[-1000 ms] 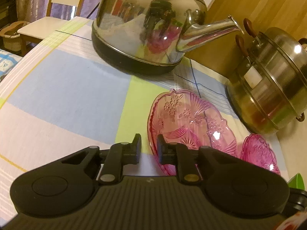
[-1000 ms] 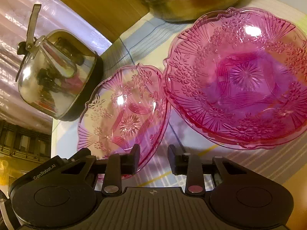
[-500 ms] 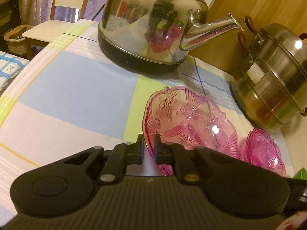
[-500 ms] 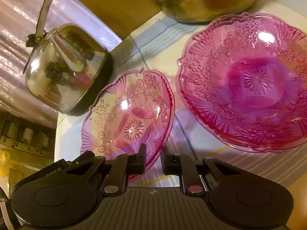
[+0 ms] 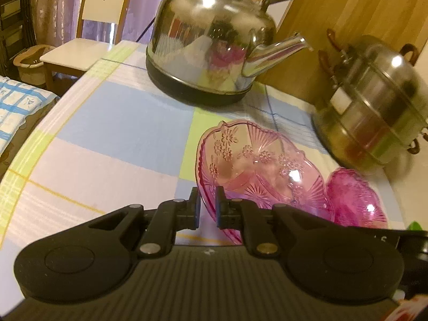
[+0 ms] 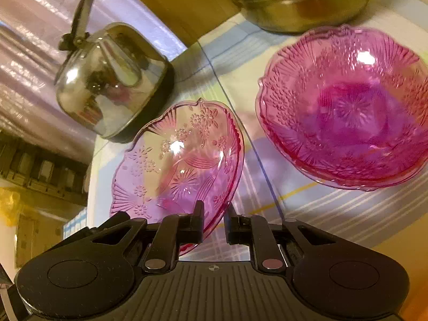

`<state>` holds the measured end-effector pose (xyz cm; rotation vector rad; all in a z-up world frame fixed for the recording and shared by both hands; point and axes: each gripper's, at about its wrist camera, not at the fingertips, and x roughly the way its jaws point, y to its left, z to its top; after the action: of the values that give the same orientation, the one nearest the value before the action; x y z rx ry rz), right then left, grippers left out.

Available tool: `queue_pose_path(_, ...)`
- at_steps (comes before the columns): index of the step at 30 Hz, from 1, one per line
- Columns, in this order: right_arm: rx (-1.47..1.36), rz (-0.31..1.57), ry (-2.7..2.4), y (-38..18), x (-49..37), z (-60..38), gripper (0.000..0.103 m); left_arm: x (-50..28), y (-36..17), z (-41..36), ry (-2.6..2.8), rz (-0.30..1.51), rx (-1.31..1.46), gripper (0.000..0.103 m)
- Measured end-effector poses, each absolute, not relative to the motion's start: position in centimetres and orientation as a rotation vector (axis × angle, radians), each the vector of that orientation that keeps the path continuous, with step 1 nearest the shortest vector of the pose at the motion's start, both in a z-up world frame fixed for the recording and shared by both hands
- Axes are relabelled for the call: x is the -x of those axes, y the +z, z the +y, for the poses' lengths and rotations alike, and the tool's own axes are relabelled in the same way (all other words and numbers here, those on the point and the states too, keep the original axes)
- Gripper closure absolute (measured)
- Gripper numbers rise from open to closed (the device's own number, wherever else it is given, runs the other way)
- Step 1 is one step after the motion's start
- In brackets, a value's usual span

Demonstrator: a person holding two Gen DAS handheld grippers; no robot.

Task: Organize plates and bowls

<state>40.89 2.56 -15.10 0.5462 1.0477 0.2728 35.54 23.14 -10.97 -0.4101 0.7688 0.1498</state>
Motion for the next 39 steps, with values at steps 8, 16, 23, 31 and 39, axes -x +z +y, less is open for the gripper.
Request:
queue_pose_path(8,-0.547,1.026,0.31,-12.5,-37.6,0.2,0.088,-32.1,-7.8,20.6,0.139,0.721,0.392,0.093)
queue_pose_path(16,-0.582,1.002,0.303,-10.2,-34.4,-2.9,0.088,-29.5,-5.7,17.2,0.096,0.689,0.376,0.093)
queue_pose_path(23,-0.575,0.947,0.287,-8.6,-31.2,-5.9,0.088,-27.8,-4.7,14.4,0.035,0.669,0.355,0.093)
queue_pose_path(31,-0.563,0.896,0.246,-7.4,-29.2,-8.7,0.088,-27.9,-4.5,11.6,-0.017,0.664,0.332,0.093)
queue_pose_path(39,-0.575,0.888,0.213,-7.2,-29.5,-10.6,0.088,-28.8,-5.0,10.3,-0.05,0.672,0.331,0.092)
